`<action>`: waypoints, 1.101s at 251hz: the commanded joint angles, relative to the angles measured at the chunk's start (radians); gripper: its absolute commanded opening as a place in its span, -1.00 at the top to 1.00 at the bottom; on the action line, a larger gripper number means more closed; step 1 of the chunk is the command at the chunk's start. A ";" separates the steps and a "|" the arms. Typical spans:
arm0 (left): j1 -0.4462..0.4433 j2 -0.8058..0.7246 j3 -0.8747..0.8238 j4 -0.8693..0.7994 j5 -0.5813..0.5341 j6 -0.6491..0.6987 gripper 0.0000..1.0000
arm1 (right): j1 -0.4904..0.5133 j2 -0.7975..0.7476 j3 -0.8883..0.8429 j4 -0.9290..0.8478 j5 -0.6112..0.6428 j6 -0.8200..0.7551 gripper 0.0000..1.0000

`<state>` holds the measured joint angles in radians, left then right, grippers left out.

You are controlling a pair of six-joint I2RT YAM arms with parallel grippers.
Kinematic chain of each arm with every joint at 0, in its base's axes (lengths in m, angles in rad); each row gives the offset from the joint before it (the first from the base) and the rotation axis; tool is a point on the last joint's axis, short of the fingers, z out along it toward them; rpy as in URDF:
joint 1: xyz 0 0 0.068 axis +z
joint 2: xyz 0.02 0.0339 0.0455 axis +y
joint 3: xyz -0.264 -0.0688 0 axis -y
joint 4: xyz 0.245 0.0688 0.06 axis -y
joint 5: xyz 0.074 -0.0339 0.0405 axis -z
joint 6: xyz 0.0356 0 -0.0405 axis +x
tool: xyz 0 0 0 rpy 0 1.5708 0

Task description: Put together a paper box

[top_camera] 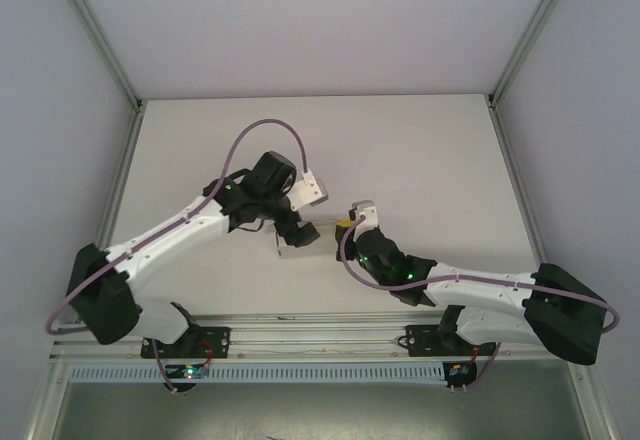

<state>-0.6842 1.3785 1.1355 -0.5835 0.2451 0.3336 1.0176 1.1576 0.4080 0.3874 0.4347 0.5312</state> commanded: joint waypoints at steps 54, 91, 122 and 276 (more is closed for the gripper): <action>0.012 -0.182 -0.143 -0.079 -0.300 -0.216 -0.59 | 0.014 0.027 0.054 -0.208 0.007 0.039 1.00; 0.028 -0.162 -0.136 -0.099 -0.294 -0.257 -0.33 | 0.014 0.029 0.072 -0.228 -0.011 0.033 1.00; 0.036 -0.117 -0.121 -0.127 -0.306 -0.276 -0.16 | 0.013 0.035 0.083 -0.244 -0.017 0.033 1.00; 0.038 -0.090 -0.137 -0.128 -0.263 -0.350 0.46 | 0.012 0.055 0.113 -0.289 -0.013 0.046 1.00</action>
<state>-0.6590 1.2694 0.9913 -0.6823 -0.0231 0.0090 1.0191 1.1858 0.5232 0.1909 0.4374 0.5545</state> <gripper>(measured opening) 0.282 0.051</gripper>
